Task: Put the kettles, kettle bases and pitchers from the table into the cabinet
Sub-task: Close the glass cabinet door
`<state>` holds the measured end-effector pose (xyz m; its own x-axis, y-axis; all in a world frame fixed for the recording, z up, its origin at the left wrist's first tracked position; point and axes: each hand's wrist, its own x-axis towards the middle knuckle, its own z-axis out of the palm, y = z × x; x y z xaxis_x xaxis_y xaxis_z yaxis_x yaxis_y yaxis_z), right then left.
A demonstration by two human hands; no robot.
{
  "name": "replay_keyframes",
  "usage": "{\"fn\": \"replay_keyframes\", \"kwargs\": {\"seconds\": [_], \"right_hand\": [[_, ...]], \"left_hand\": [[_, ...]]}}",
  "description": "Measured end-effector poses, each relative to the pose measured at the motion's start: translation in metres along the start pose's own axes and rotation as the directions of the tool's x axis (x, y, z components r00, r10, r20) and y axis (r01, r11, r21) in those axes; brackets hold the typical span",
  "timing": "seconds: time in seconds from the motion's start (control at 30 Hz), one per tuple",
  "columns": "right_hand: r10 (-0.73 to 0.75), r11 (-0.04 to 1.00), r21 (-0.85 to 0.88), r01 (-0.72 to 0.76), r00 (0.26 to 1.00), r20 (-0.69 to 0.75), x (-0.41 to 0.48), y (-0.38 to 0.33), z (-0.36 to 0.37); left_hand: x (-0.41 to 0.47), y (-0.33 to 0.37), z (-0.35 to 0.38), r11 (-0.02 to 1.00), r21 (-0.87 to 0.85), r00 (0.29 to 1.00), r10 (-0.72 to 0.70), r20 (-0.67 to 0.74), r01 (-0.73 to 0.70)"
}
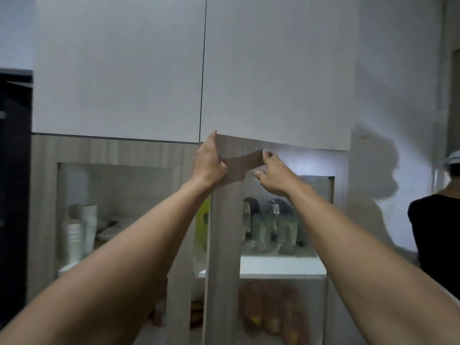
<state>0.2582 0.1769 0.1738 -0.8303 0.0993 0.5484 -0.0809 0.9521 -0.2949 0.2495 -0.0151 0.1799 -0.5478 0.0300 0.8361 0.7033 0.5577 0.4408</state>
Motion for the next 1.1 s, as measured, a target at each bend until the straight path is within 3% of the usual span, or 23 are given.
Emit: {"fn": "replay_keyframes", "kwargs": {"seconds": [0.17, 0.27, 0.33, 0.6, 0.73, 1.1], "right_hand": [[-0.033, 0.995, -0.091, 0.027, 0.997, -0.069, 0.049, 0.03, 0.037], [-0.052, 0.992, -0.117, 0.045, 0.997, -0.058, 0.075, 0.048, 0.054], [-0.077, 0.987, -0.143, 0.068, 0.995, -0.062, 0.091, 0.055, 0.064], [-0.153, 0.972, -0.189, 0.138, 0.986, -0.064, 0.135, 0.082, 0.1], [-0.171, 0.966, -0.208, 0.156, 0.984, -0.058, 0.151, 0.092, 0.111], [-0.133, 0.962, -0.246, 0.117, 0.99, -0.049, 0.167, 0.092, 0.127]], "left_hand": [[0.023, -0.049, 0.038, 0.957, 0.288, 0.999, 0.04, 0.005, -0.04], [0.041, -0.08, 0.062, 0.813, 0.578, 0.998, 0.055, 0.043, -0.069], [0.048, -0.094, 0.078, 0.74, 0.668, 0.996, 0.029, 0.085, -0.078], [0.07, -0.143, 0.134, 0.713, 0.696, 0.989, -0.026, 0.145, -0.084], [0.072, -0.158, 0.149, 0.772, 0.632, 0.976, -0.081, 0.202, -0.067], [0.082, -0.181, 0.165, 0.78, 0.622, 0.956, -0.128, 0.265, -0.068]]}}
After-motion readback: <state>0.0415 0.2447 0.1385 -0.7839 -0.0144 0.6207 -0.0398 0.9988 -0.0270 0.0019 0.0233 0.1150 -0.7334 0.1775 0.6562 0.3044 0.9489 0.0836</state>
